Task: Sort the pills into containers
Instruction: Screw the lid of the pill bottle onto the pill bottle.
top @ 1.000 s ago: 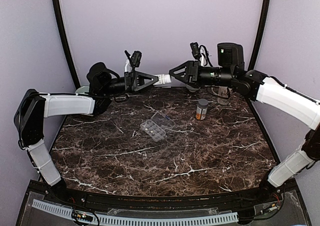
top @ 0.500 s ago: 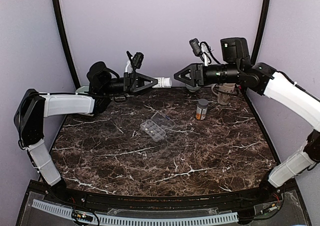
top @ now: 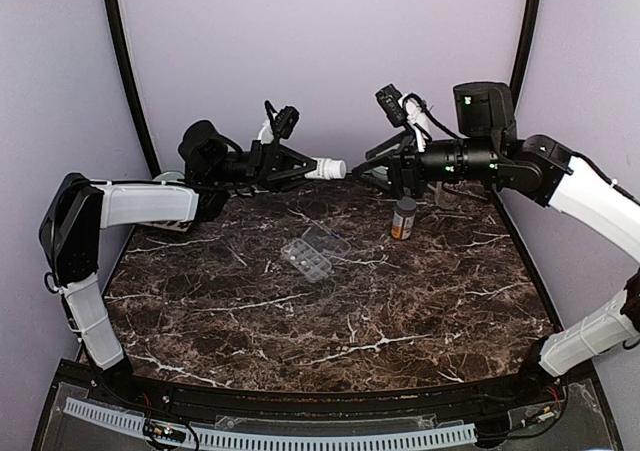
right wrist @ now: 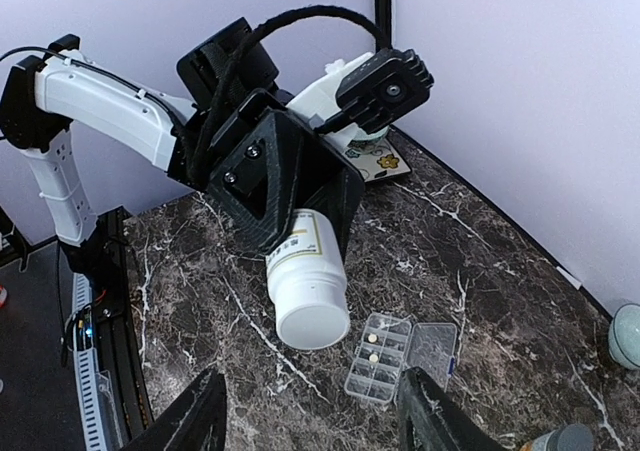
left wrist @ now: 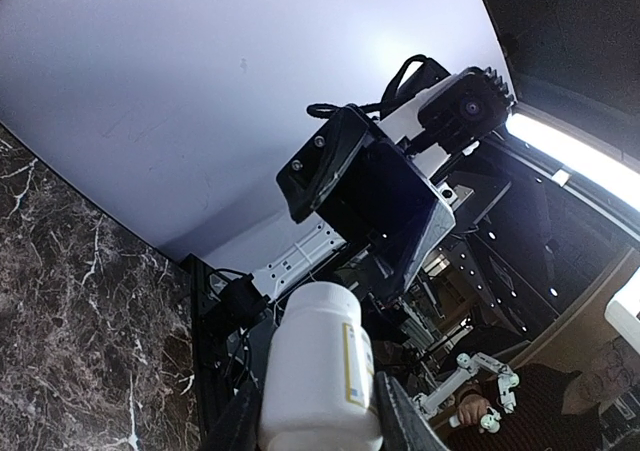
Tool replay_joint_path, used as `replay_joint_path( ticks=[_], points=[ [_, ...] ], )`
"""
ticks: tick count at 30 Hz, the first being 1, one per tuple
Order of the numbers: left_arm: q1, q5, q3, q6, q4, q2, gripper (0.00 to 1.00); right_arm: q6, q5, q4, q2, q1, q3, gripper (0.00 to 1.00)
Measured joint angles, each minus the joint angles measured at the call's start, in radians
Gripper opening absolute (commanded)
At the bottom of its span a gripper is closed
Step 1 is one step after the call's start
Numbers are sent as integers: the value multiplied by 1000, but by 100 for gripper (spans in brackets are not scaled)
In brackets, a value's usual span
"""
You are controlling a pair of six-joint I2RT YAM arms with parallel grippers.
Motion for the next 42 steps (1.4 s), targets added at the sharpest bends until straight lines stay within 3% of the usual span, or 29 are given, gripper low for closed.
replay_joint_path(
  ticks=[23, 42],
  points=[
    [0, 43, 34, -38, -5, 16, 0, -119, 43, -10, 76, 37, 8, 60],
    [0, 45, 34, -35, -32, 16, 0, -140, 44, -6, 122, 60, 71, 47]
  ],
)
